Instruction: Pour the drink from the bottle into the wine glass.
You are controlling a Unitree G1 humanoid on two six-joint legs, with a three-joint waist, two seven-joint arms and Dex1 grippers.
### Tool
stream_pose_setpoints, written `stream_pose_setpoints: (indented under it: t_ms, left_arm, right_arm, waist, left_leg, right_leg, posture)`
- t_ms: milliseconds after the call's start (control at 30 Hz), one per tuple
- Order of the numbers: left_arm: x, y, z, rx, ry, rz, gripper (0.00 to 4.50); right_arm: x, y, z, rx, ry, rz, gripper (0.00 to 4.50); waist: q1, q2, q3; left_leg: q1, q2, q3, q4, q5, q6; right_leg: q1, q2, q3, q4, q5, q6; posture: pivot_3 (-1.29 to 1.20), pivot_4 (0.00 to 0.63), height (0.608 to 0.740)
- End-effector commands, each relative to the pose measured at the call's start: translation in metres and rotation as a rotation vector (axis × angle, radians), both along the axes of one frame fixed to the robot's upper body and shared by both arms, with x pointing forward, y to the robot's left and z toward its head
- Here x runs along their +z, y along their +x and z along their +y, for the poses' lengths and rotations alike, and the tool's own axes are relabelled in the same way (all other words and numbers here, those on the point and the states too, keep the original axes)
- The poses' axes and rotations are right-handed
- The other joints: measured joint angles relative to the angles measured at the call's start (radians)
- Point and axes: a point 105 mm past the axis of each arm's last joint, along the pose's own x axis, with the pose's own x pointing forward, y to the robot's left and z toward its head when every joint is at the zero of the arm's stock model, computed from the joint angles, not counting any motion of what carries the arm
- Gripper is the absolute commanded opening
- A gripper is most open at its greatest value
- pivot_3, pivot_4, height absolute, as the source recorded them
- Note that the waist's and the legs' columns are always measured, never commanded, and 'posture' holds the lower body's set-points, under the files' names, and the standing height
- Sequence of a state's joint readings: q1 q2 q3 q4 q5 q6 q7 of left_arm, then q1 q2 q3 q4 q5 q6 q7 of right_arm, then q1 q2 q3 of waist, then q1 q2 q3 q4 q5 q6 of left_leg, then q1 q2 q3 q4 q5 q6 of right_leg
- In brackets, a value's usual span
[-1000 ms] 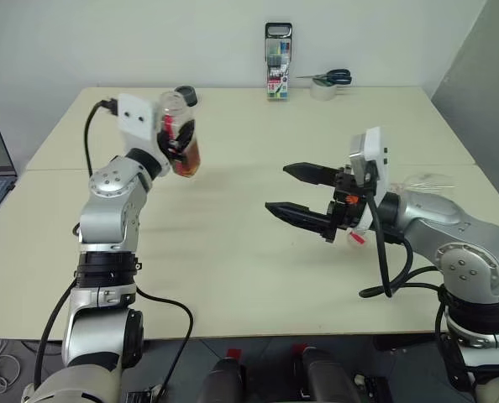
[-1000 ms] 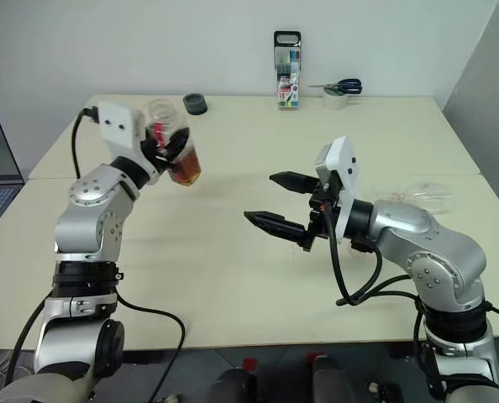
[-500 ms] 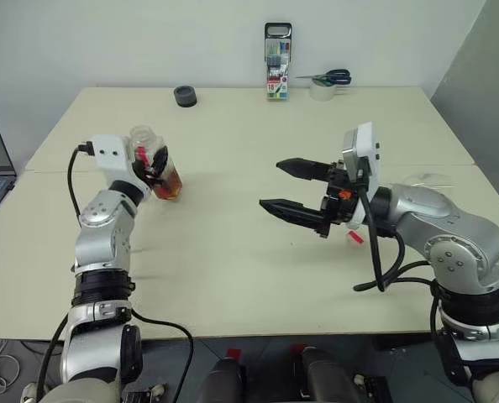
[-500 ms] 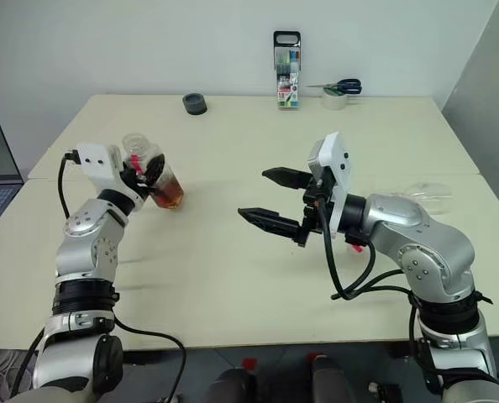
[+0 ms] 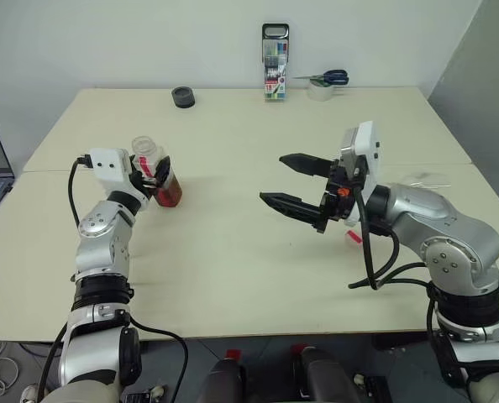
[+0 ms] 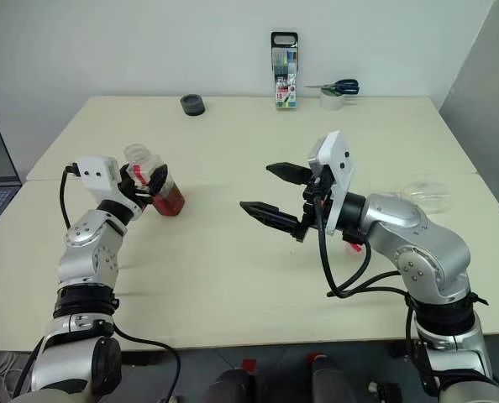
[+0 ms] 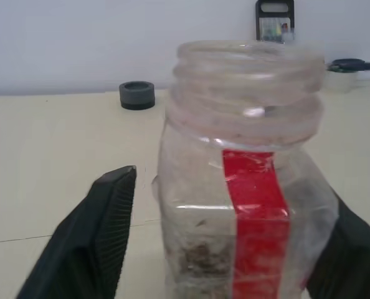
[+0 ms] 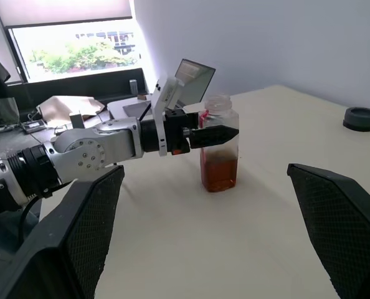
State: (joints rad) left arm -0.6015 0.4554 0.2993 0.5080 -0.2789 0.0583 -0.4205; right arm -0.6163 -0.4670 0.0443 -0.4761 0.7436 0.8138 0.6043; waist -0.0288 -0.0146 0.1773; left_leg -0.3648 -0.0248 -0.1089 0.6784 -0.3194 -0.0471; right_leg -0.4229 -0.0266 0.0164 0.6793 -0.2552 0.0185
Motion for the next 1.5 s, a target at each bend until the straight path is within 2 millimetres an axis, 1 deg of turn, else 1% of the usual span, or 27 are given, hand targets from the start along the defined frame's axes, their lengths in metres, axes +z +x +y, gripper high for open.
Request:
stream_pose_setpoints:
  t_ms: [33,133,233,367,467,533,567,667,733,800,933,1000,1033,1100,1200,1367,1500]
  left_arm:
    - [0.009,-0.003,0.004,0.016,0.024,-0.027,4.48]
    - [0.002,-0.009,0.002,0.013,0.038,-0.005,4.48]
    - [-0.005,-0.021,-0.001,0.003,0.042,0.027,4.48]
    - [-0.013,-0.043,0.001,-0.008,0.086,0.077,4.48]
    - [-0.014,-0.061,0.004,-0.020,0.124,0.115,4.48]
    - [-0.016,-0.075,0.003,-0.069,0.176,0.151,4.48]
    - [-0.015,-0.085,-0.004,-0.141,0.198,0.177,4.48]
    - [-0.007,-0.115,-0.039,-0.441,0.205,0.254,4.48]
    - [0.004,-0.128,-0.065,-0.628,0.222,0.272,4.48]
    - [0.014,-0.131,-0.081,-0.731,0.230,0.267,4.48]
    - [0.026,-0.129,-0.112,-0.891,0.244,0.244,4.48]
    - [0.029,-0.127,-0.122,-0.940,0.251,0.234,4.48]
    - [0.030,-0.122,-0.126,-0.947,0.257,0.227,4.48]
    - [0.029,-0.116,-0.132,-0.974,0.277,0.214,4.48]
    - [0.033,-0.111,-0.140,-1.014,0.282,0.195,4.48]
    - [0.033,-0.109,-0.145,-1.043,0.304,0.180,4.48]
    - [0.034,-0.110,-0.146,-1.057,0.312,0.178,4.48]
  right_arm:
    - [0.009,-0.004,-0.002,-0.010,0.018,-0.052,4.50]
    - [0.003,-0.004,-0.005,-0.030,0.012,-0.046,4.50]
    - [-0.002,-0.006,-0.007,-0.055,0.018,-0.030,4.50]
    - [-0.012,-0.011,-0.014,-0.102,0.026,0.006,4.50]
    - [-0.023,-0.020,-0.024,-0.153,0.022,0.045,4.50]
    - [-0.031,-0.024,-0.033,-0.199,0.022,0.071,4.50]
    - [-0.035,-0.026,-0.041,-0.243,0.028,0.091,4.50]
    - [-0.046,-0.027,-0.069,-0.386,0.051,0.155,4.50]
    - [-0.054,-0.017,-0.090,-0.518,0.080,0.224,4.50]
    - [-0.063,-0.007,-0.108,-0.635,0.096,0.282,4.50]
    - [-0.063,0.017,-0.136,-0.802,0.317,0.398,4.50]
    - [-0.066,0.029,-0.146,-0.871,0.424,0.472,4.50]
    - [-0.068,0.036,-0.152,-0.914,0.493,0.511,4.50]
    - [-0.074,0.049,-0.163,-0.981,0.665,0.607,4.50]
    - [-0.086,0.063,-0.170,-1.033,0.833,0.741,4.50]
    - [-0.102,0.081,-0.183,-1.094,0.985,0.856,4.50]
    - [-0.111,0.093,-0.191,-1.123,1.049,0.898,4.50]
  waist:
    - [0.000,0.000,0.000]
    - [0.000,0.000,0.000]
    - [0.000,0.000,0.000]
    - [0.000,0.000,0.000]
    - [0.000,-0.001,0.000]
    - [0.000,-0.001,0.000]
    - [0.000,-0.001,0.000]
    - [0.002,-0.001,0.000]
    - [0.004,-0.001,0.000]
    - [0.004,-0.001,0.000]
    - [-0.003,-0.001,0.000]
    - [-0.010,-0.001,0.000]
    - [-0.011,-0.001,0.000]
    - [-0.012,0.000,0.000]
    - [-0.012,0.000,0.000]
    - [-0.010,0.000,0.000]
    - [-0.010,0.001,0.000]
  left_leg:
    - [0.000,0.000,0.000,0.000,0.000,0.000]
    - [0.000,0.000,0.000,0.000,0.000,0.000]
    - [0.000,0.000,0.000,0.000,0.000,0.000]
    - [0.000,0.001,0.000,0.000,0.000,0.000]
    - [-0.001,0.001,-0.002,0.000,0.000,0.000]
    - [-0.001,0.001,-0.002,-0.001,0.000,0.000]
    - [0.000,0.001,-0.002,-0.001,0.000,0.000]
    - [0.000,0.001,-0.002,-0.001,0.000,0.000]
    - [0.000,0.001,-0.002,-0.001,-0.002,0.003]
    - [0.002,0.000,-0.001,0.000,-0.002,0.004]
    - [0.004,0.002,0.003,-0.001,-0.002,0.004]
    - [0.004,0.002,0.005,-0.001,-0.002,0.004]
    - [0.004,0.002,0.005,-0.001,-0.002,0.004]
    - [0.004,0.003,0.006,-0.001,-0.002,0.004]
    - [0.003,0.003,0.006,-0.002,-0.002,0.004]
    - [0.002,0.001,0.009,-0.002,-0.002,0.004]
    - [0.002,0.001,0.009,-0.002,-0.002,0.005]
  right_leg:
    - [0.000,0.000,0.000,0.000,0.000,0.000]
    - [0.000,0.000,0.000,0.000,0.000,0.000]
    - [0.000,0.000,0.000,0.000,0.000,0.000]
    - [0.000,0.000,0.001,0.000,0.000,0.000]
    - [0.001,0.000,0.002,-0.001,0.000,0.000]
    - [0.001,0.000,0.002,-0.001,0.000,0.000]
    - [0.001,0.000,0.002,-0.001,0.000,0.000]
    - [0.002,0.000,0.002,-0.002,0.000,0.000]
    - [0.003,0.000,0.001,-0.002,0.000,0.000]
    - [0.004,0.001,0.000,-0.001,0.000,0.000]
    - [0.004,0.006,0.001,0.000,0.000,0.000]
    - [0.003,0.007,0.003,0.001,0.000,0.000]
    - [0.003,0.007,0.003,0.001,0.000,0.000]
    - [0.002,0.007,0.003,0.001,0.000,0.000]
    - [0.002,0.007,0.002,0.001,0.000,-0.001]
    - [0.001,0.006,0.004,0.000,0.000,-0.001]
    - [0.001,0.007,0.004,0.000,0.000,-0.001]
  posture:
    - [0.00,0.150,0.740]
    - [0.00,0.150,0.740]
    - [0.00,0.150,0.740]
    - [0.00,0.150,0.740]
    - [0.00,0.150,0.740]
    - [0.00,0.150,0.740]
    - [0.00,0.150,0.740]
    - [0.00,0.150,0.740]
    - [0.00,0.150,0.740]
    - [0.00,0.150,0.740]
    - [0.00,0.150,0.740]
    - [0.00,0.150,0.740]
    - [0.00,0.150,0.740]
    - [0.00,0.150,0.740]
    - [0.00,0.150,0.740]
    - [0.00,0.150,0.740]
    - [0.00,0.150,0.740]
